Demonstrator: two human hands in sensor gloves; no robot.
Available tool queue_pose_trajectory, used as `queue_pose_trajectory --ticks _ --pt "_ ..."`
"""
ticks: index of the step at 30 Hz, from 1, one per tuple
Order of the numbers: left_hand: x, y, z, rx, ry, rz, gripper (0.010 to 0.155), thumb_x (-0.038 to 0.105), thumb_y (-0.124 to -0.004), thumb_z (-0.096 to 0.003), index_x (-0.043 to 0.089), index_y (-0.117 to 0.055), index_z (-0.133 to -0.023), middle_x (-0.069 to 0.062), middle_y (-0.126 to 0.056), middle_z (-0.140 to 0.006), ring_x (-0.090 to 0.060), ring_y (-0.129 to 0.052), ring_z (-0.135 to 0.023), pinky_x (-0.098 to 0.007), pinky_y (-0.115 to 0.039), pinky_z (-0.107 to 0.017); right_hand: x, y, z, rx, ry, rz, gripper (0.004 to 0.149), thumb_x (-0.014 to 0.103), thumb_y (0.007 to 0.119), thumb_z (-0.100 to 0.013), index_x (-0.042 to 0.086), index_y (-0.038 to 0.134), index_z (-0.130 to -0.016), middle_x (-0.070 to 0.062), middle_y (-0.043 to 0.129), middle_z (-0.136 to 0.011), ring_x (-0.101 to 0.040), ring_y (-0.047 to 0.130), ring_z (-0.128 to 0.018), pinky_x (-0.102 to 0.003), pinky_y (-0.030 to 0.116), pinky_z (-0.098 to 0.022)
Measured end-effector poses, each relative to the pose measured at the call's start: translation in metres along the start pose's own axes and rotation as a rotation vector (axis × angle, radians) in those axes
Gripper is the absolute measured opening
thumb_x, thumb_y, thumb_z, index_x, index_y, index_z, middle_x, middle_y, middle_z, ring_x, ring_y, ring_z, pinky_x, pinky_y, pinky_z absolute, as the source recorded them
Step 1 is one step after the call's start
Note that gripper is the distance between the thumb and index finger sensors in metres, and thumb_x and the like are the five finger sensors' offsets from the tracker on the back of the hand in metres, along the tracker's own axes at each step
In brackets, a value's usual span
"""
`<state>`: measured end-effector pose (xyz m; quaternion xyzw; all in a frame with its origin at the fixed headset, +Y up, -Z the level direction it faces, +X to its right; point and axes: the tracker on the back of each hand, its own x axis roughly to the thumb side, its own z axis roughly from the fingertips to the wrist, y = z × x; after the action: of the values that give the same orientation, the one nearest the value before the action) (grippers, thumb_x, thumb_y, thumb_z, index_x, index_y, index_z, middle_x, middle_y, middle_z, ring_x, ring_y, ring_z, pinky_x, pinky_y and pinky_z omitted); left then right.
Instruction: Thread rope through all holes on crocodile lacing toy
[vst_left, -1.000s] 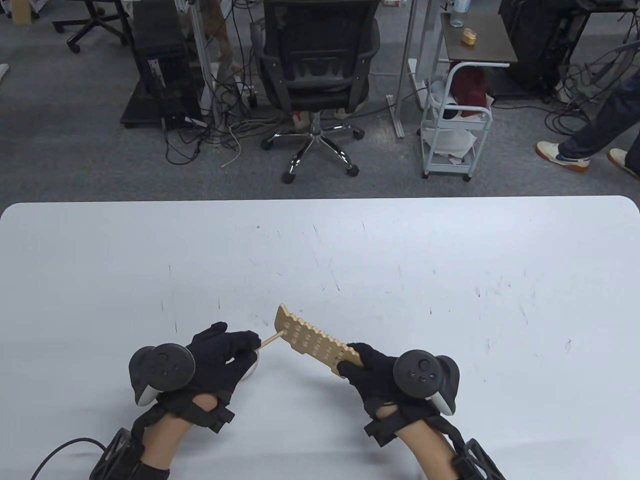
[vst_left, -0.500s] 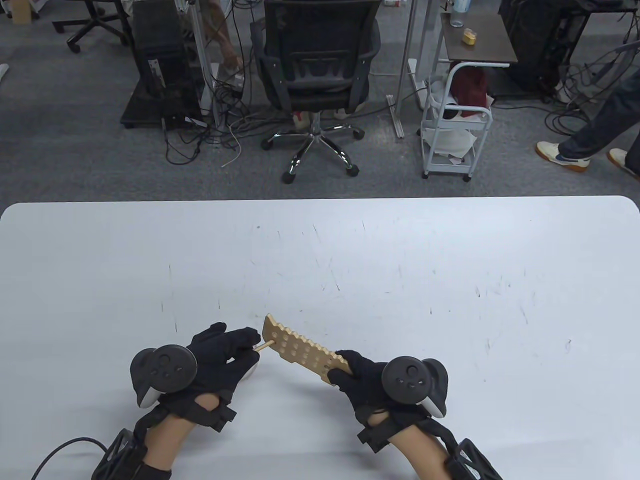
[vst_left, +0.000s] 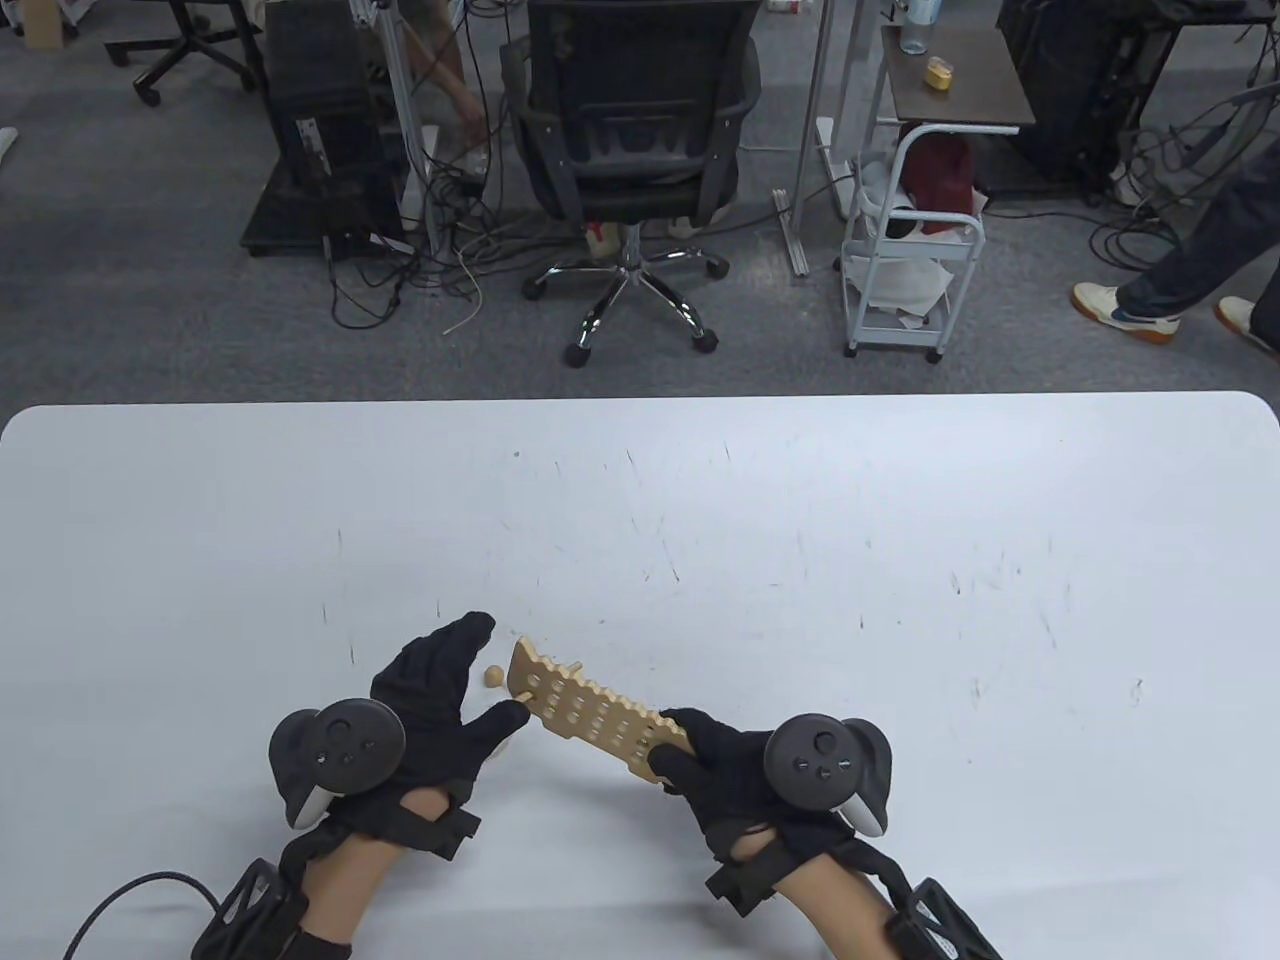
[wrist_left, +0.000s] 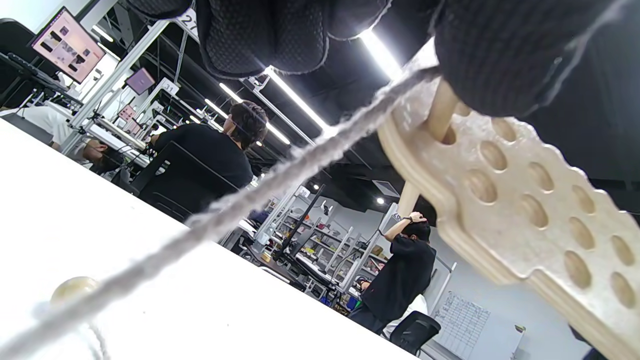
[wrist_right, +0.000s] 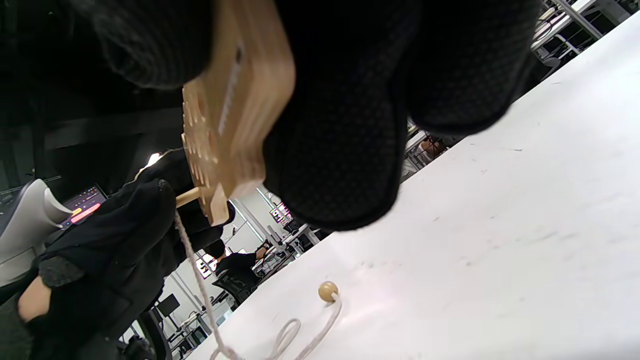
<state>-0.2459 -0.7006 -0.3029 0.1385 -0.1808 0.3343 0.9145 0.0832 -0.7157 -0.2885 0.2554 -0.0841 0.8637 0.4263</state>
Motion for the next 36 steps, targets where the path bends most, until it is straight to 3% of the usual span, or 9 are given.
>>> queue_pose_trajectory --ticks 14,21,29,34,36 --pt "0.002 0.000 0.000 0.016 -0.007 -0.041 0.091 0.062 -0.087 -0.0357 0.032 -0.044 -0.109 -0.003 -0.058 -0.109 -0.033 -0.067 -0.099 -0.057 -0.050 -0.079 0.000 0.003 0.001 -0.006 0.009 -0.036 0.047 0.043 0.077 -0.043 0.014 0.082 -0.080 -0.007 0.105 -0.059 -0.022 0.111 -0.039 -0.047 0.086 -0.040" --pt "-0.002 0.011 0.000 0.065 0.009 -0.021 0.088 0.062 -0.087 -0.0361 0.032 -0.047 -0.109 -0.002 -0.061 -0.107 -0.032 -0.068 -0.098 -0.056 -0.049 -0.079 -0.007 -0.003 0.001 -0.047 0.052 -0.046 0.047 0.044 0.079 -0.043 0.016 0.083 -0.080 -0.007 0.105 -0.059 -0.022 0.111 -0.039 -0.047 0.086 -0.040" --pt "-0.014 0.023 -0.001 0.108 0.075 0.013 0.065 0.052 -0.089 -0.0403 0.037 -0.068 -0.101 0.003 -0.081 -0.086 -0.027 -0.081 -0.084 -0.054 -0.054 -0.077 -0.013 -0.008 0.001 -0.080 0.094 -0.108 0.046 0.046 0.084 -0.041 0.021 0.085 -0.080 -0.007 0.106 -0.059 -0.023 0.112 -0.039 -0.047 0.087 -0.040" --pt "-0.021 0.016 -0.004 0.039 0.104 -0.005 0.059 0.049 -0.090 -0.0404 0.043 -0.073 -0.097 0.004 -0.084 -0.081 -0.026 -0.083 -0.083 -0.054 -0.055 -0.077 -0.014 -0.007 0.002 -0.066 0.102 -0.137 0.045 0.046 0.084 -0.041 0.021 0.086 -0.079 -0.007 0.107 -0.059 -0.023 0.112 -0.039 -0.047 0.087 -0.040" --pt "-0.023 0.010 -0.006 -0.047 0.123 0.017 0.059 0.050 -0.090 -0.0400 0.045 -0.074 -0.097 0.005 -0.086 -0.078 -0.026 -0.084 -0.081 -0.054 -0.055 -0.077 -0.013 -0.007 0.001 -0.061 0.102 -0.152 0.045 0.046 0.084 -0.041 0.021 0.086 -0.079 -0.006 0.107 -0.059 -0.023 0.112 -0.038 -0.047 0.087 -0.040"
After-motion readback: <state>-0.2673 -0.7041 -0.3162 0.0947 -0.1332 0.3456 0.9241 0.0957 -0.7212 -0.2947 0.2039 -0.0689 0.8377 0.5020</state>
